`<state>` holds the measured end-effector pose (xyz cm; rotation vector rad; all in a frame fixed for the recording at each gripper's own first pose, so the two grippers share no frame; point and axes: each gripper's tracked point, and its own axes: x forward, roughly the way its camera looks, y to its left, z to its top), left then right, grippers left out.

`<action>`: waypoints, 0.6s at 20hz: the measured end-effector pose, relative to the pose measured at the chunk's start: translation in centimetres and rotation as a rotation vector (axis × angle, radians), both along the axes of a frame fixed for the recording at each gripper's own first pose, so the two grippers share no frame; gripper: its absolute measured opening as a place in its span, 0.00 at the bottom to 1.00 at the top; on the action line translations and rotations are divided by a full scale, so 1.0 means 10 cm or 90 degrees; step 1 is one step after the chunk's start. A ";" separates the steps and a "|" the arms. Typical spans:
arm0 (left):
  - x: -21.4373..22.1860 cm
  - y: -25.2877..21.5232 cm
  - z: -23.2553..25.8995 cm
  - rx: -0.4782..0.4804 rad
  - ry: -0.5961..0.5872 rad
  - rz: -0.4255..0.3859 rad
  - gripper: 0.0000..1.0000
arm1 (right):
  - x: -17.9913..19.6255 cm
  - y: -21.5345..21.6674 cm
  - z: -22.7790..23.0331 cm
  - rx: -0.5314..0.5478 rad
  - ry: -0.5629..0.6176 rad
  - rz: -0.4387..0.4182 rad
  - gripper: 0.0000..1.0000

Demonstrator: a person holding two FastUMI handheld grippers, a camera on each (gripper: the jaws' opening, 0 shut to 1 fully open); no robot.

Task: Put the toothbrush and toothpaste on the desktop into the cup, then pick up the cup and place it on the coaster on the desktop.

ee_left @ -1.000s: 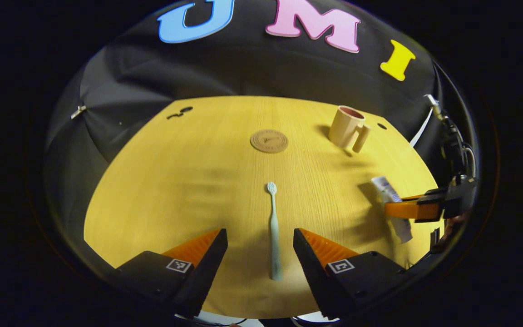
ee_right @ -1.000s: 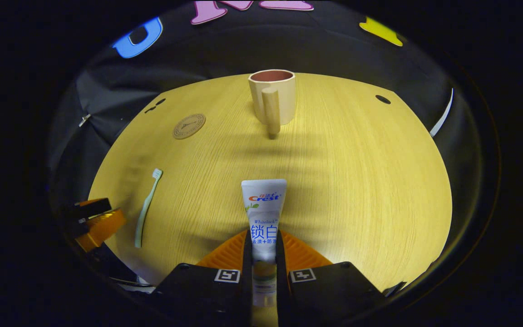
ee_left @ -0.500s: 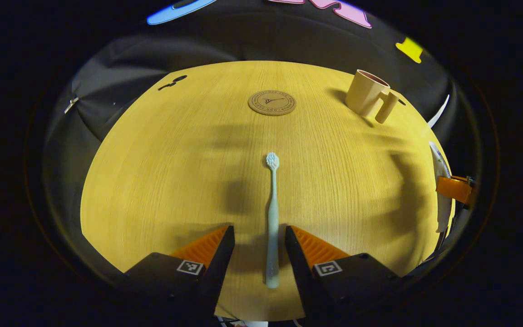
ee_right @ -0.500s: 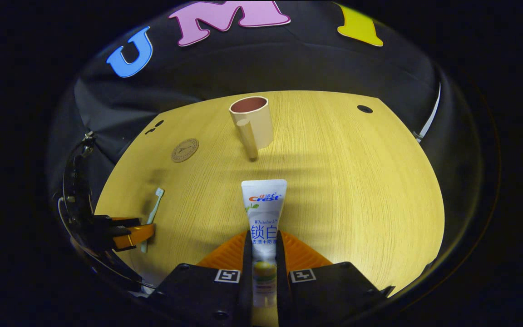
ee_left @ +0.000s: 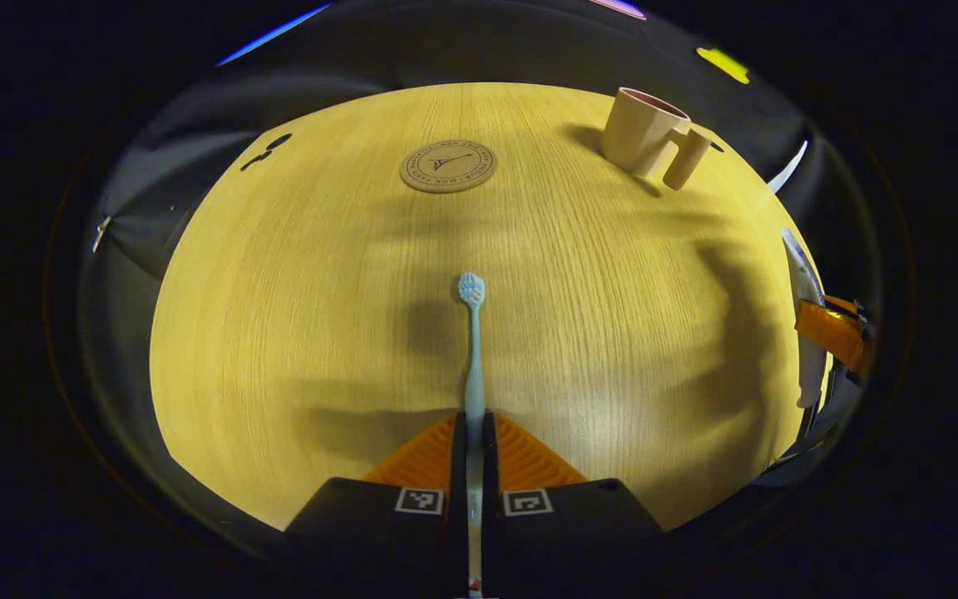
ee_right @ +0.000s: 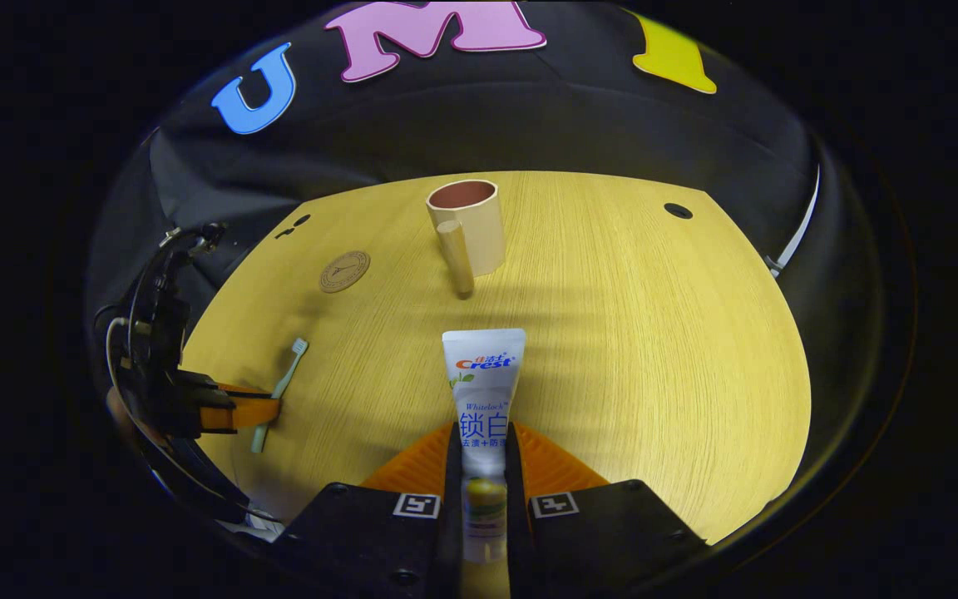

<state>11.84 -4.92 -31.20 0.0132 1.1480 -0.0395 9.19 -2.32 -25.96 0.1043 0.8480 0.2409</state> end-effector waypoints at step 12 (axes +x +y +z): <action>0.11 -0.07 0.19 -0.022 -0.087 0.009 0.07 | 0.44 0.01 0.52 0.001 -0.108 0.000 0.25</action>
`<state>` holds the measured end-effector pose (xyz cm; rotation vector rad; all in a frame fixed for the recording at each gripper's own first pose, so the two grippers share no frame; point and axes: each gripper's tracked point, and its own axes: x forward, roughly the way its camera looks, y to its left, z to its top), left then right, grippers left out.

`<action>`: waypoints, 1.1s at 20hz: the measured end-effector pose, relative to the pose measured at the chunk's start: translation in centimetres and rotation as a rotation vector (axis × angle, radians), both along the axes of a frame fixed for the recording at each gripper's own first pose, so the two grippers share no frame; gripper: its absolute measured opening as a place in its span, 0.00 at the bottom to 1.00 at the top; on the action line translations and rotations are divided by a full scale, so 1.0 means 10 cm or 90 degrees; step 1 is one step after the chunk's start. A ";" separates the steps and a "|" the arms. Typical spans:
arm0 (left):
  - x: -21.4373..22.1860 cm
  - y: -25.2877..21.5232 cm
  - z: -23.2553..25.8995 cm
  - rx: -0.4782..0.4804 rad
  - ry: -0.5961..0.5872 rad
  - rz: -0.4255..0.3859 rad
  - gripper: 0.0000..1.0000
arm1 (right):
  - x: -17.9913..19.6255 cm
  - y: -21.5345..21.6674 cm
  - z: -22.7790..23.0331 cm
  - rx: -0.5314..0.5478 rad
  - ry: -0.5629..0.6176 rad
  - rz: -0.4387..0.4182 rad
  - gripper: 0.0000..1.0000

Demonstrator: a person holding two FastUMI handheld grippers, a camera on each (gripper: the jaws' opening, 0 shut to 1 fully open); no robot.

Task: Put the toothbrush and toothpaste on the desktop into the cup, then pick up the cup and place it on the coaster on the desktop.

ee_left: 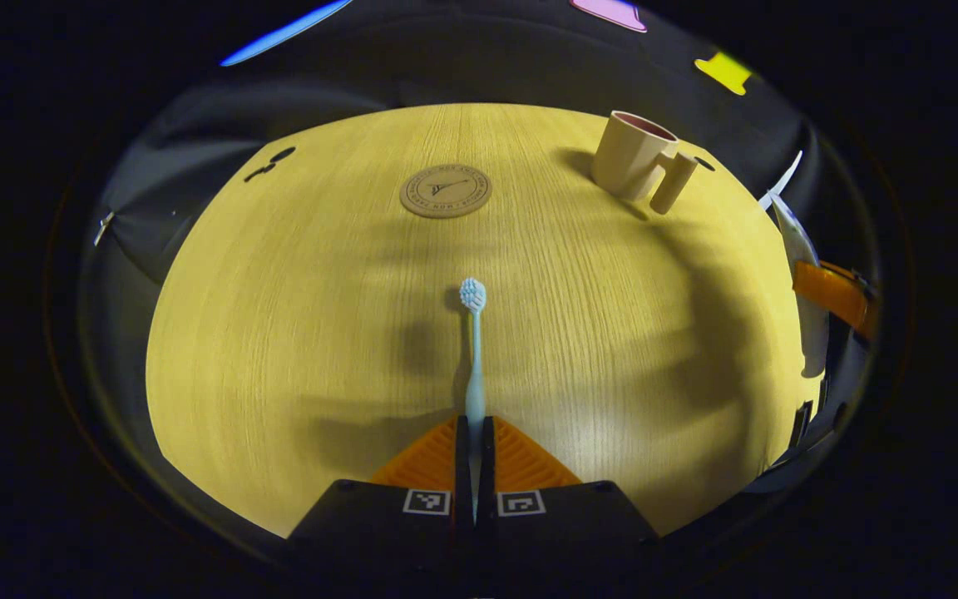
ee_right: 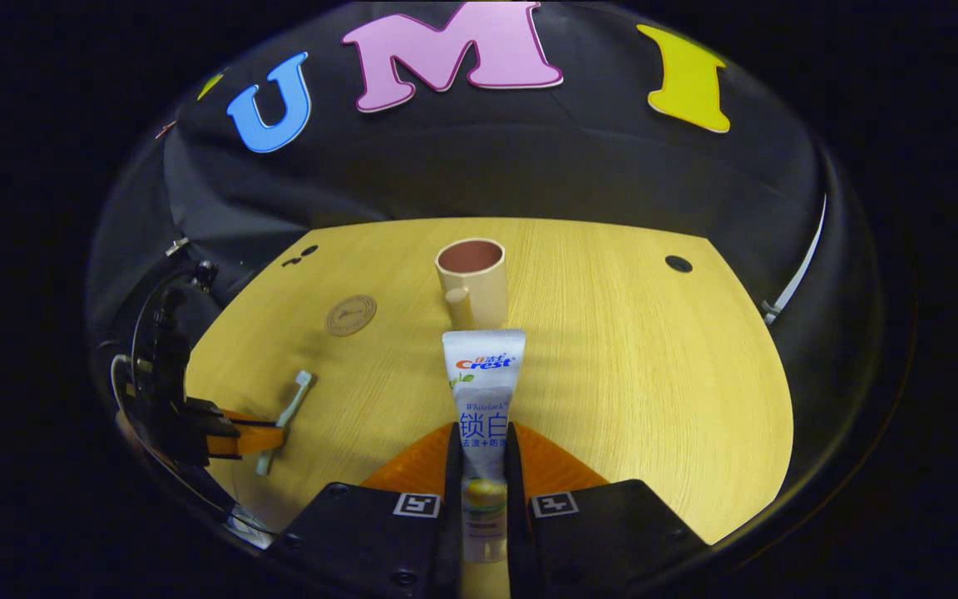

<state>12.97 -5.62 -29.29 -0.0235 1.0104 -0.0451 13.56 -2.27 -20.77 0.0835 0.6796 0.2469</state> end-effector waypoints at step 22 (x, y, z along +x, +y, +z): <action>0.58 -0.53 1.27 -0.057 -0.226 -0.042 0.06 | 1.87 0.34 1.02 0.065 -0.405 -0.073 0.25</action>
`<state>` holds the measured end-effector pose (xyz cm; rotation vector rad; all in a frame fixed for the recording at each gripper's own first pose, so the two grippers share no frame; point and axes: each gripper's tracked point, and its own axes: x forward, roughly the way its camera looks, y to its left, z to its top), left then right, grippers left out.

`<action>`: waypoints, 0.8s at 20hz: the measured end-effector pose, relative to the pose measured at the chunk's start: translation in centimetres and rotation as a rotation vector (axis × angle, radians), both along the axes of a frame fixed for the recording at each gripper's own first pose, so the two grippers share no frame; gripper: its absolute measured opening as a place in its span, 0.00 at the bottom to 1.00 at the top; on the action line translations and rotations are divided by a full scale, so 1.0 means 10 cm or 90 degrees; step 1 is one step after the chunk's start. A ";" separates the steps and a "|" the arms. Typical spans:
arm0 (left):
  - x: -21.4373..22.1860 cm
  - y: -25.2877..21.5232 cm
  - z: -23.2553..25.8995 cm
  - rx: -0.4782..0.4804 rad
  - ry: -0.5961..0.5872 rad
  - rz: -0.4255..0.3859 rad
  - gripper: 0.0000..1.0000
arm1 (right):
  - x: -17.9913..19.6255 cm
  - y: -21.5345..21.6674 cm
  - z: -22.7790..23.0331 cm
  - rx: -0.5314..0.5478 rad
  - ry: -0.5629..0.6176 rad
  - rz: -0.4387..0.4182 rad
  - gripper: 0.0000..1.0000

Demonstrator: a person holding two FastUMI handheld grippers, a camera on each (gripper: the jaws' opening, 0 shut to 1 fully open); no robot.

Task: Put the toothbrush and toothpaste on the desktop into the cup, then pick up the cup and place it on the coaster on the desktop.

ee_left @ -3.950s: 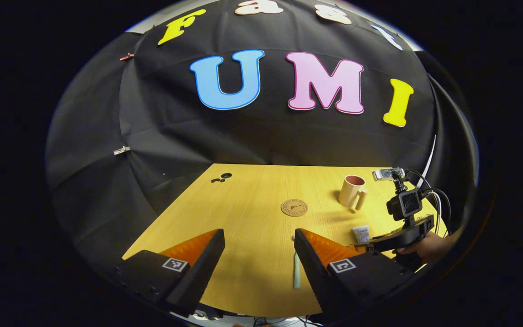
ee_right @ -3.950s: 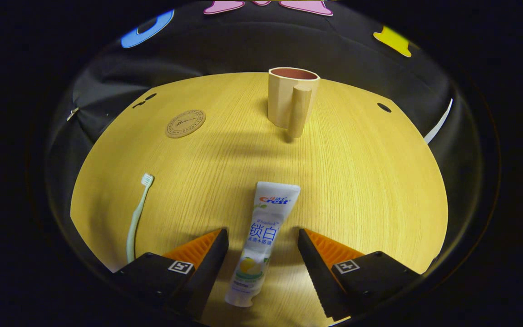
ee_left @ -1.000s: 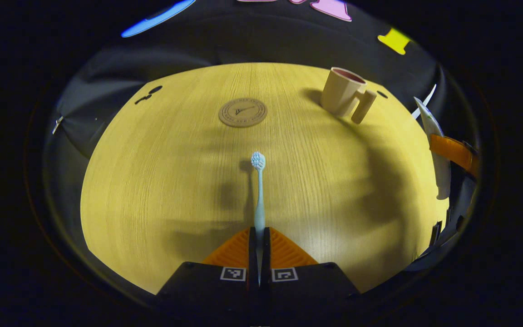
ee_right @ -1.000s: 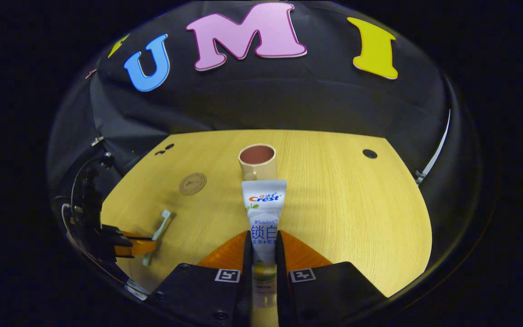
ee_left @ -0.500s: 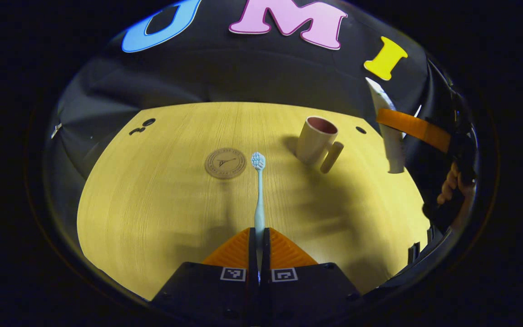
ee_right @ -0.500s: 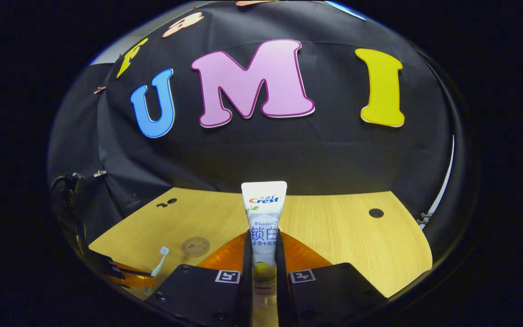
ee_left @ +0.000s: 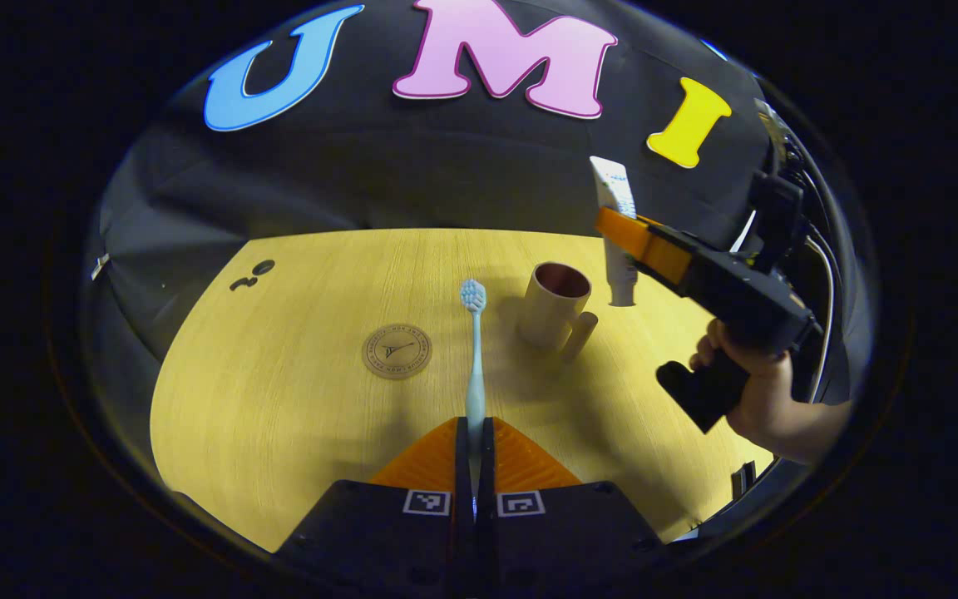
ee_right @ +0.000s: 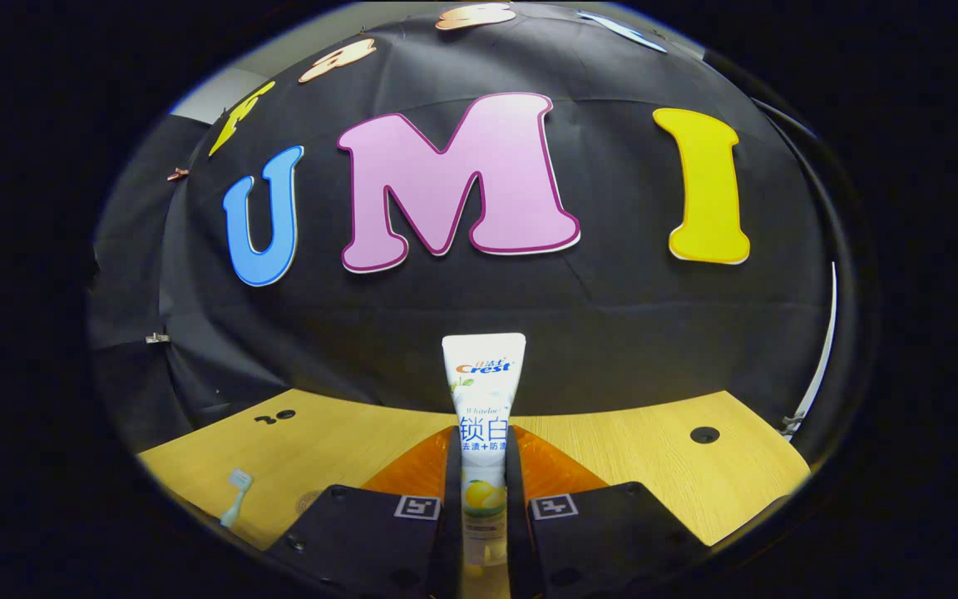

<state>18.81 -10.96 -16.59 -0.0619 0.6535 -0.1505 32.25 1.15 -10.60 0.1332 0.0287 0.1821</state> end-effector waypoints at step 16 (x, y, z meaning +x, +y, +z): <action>0.16 -0.18 0.11 -0.021 -0.059 0.022 0.06 | 0.42 0.20 -0.70 -0.022 0.006 0.002 0.30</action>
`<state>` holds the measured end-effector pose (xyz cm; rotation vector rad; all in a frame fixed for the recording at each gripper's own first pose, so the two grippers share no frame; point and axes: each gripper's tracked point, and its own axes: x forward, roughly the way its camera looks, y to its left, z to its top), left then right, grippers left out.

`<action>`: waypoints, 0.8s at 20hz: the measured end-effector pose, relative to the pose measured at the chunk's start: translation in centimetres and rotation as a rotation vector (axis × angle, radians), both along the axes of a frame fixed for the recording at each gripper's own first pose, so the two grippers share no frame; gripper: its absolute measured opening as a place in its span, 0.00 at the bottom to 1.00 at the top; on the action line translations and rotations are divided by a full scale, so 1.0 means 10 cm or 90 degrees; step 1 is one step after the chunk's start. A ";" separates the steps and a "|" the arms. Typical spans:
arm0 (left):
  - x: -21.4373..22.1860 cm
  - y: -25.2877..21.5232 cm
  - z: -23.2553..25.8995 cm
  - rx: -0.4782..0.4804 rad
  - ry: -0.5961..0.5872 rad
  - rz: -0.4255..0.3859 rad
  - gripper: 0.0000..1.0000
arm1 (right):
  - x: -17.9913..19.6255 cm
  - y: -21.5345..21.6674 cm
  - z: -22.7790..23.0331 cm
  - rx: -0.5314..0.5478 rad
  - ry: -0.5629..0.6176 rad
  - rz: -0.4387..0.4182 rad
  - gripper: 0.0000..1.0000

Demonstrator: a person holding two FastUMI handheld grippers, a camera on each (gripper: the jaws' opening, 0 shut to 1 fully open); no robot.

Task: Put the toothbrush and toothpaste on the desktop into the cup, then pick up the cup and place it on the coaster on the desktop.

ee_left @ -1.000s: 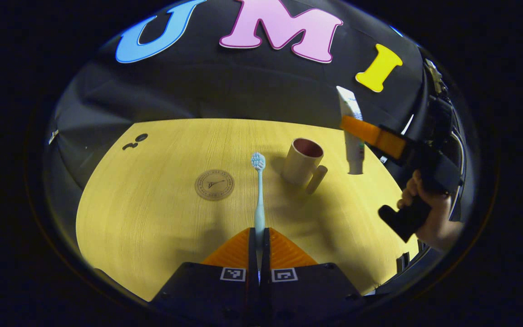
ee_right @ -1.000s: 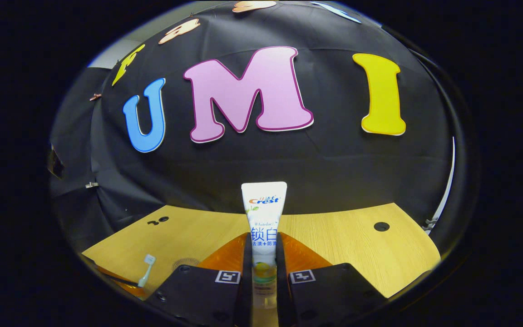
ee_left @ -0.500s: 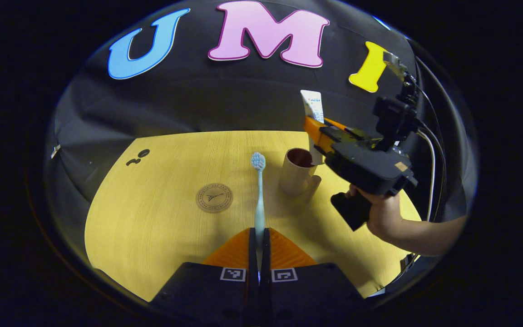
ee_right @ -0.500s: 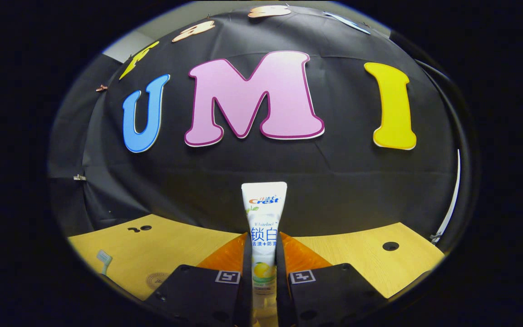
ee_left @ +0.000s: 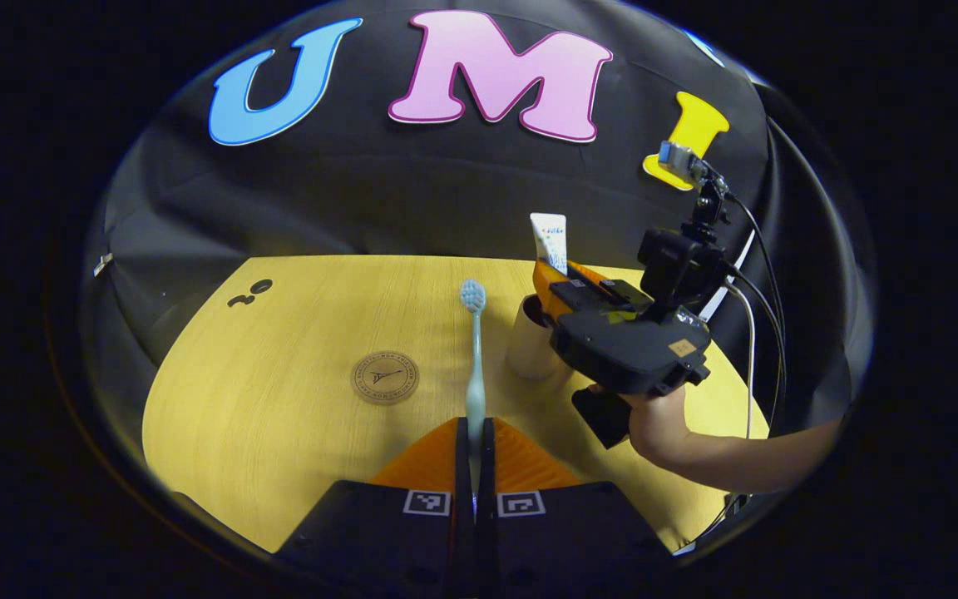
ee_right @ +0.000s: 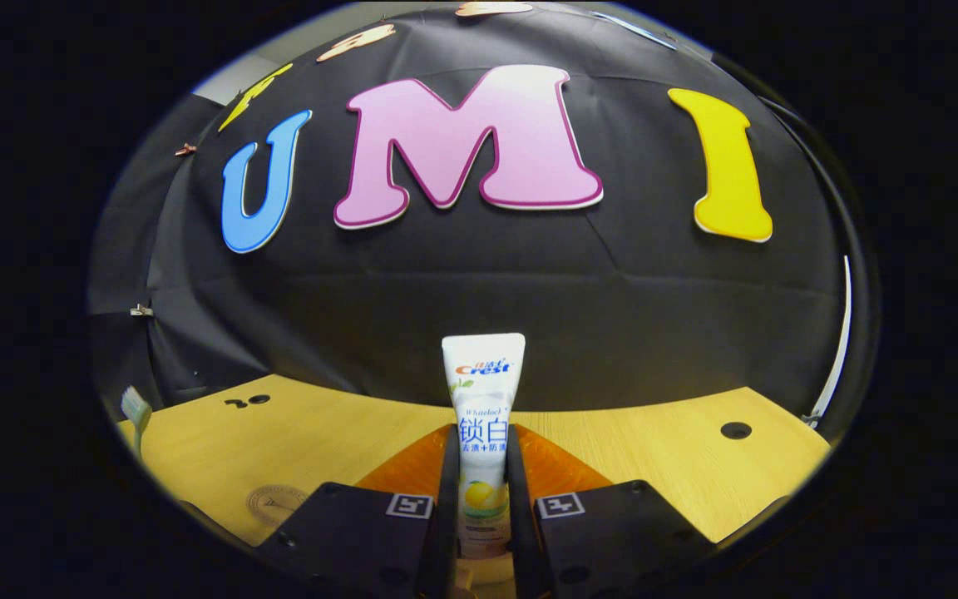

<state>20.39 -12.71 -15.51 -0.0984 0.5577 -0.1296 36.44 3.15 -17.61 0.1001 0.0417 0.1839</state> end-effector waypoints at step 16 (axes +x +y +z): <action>1.11 -0.45 0.83 -0.064 -0.191 -0.035 0.06 | -0.70 -1.02 0.01 -0.001 0.081 -0.062 0.96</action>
